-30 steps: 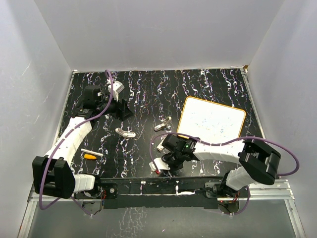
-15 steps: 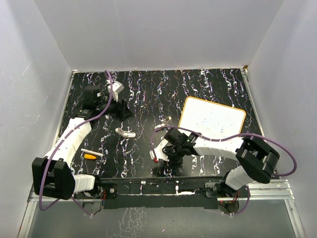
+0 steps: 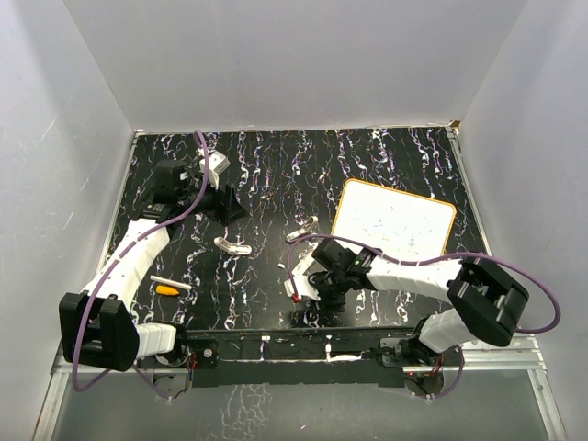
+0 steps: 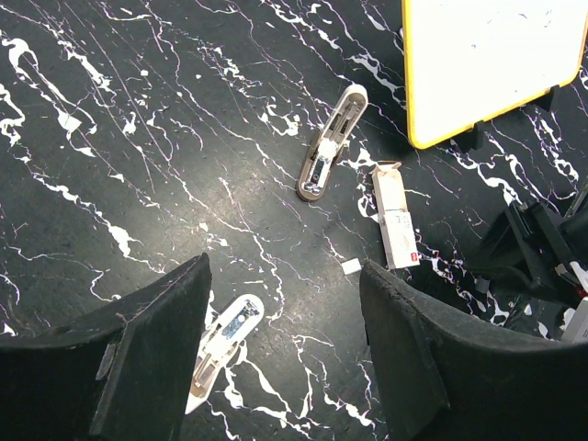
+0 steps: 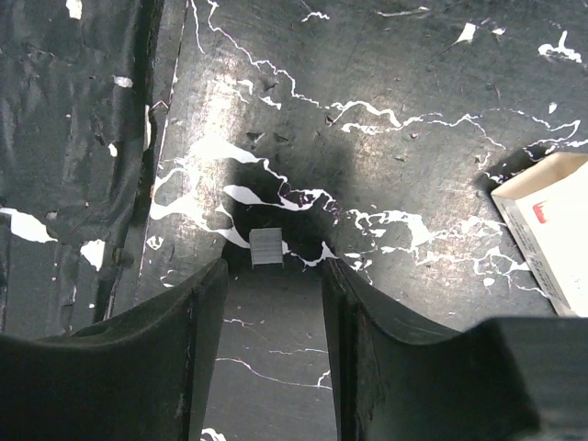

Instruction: Load the staples into the stapler

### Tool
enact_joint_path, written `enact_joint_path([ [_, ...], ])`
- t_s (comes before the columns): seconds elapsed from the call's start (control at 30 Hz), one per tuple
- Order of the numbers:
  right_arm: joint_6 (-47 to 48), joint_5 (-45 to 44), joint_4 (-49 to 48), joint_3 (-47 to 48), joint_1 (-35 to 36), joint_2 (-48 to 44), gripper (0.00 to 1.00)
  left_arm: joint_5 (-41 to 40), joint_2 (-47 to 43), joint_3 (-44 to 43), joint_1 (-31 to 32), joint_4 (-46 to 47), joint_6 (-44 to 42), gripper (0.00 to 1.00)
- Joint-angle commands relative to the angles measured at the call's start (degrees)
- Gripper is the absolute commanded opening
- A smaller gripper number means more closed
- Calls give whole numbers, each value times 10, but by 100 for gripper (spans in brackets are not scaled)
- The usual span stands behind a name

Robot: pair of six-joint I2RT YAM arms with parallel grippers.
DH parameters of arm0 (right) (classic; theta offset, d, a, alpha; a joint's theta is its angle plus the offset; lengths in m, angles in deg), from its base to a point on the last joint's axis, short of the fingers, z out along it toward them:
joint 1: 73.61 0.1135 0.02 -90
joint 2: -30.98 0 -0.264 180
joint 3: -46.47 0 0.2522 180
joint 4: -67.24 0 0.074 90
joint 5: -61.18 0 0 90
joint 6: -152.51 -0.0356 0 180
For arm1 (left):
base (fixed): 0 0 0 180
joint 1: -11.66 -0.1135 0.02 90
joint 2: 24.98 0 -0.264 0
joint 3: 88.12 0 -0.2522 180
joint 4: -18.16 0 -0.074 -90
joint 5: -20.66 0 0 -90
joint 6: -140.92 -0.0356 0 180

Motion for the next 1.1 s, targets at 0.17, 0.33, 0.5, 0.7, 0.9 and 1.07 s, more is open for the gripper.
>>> enact_joint_path([
  [0.17, -5, 10, -29, -19, -1, -13, 45, 19, -26, 4, -4, 1, -6, 64],
  [0.33, -7, 8, -36, -21, 2, -3, 39, 19, -25, 5, -5, 1, -5, 65],
  [0.5, -3, -7, -39, -26, 6, -1, 34, 19, -26, 7, -5, 3, -5, 64],
  [0.7, -1, -10, -44, -35, 6, 0, 31, 21, -26, 9, -6, 3, -5, 65],
  [0.9, 0, -11, -46, -38, 6, -2, 27, 21, -25, 8, -6, 3, -4, 65],
  [1.07, 3, -17, -45, -43, 6, -4, 25, 21, -25, 7, -7, 3, -4, 65],
])
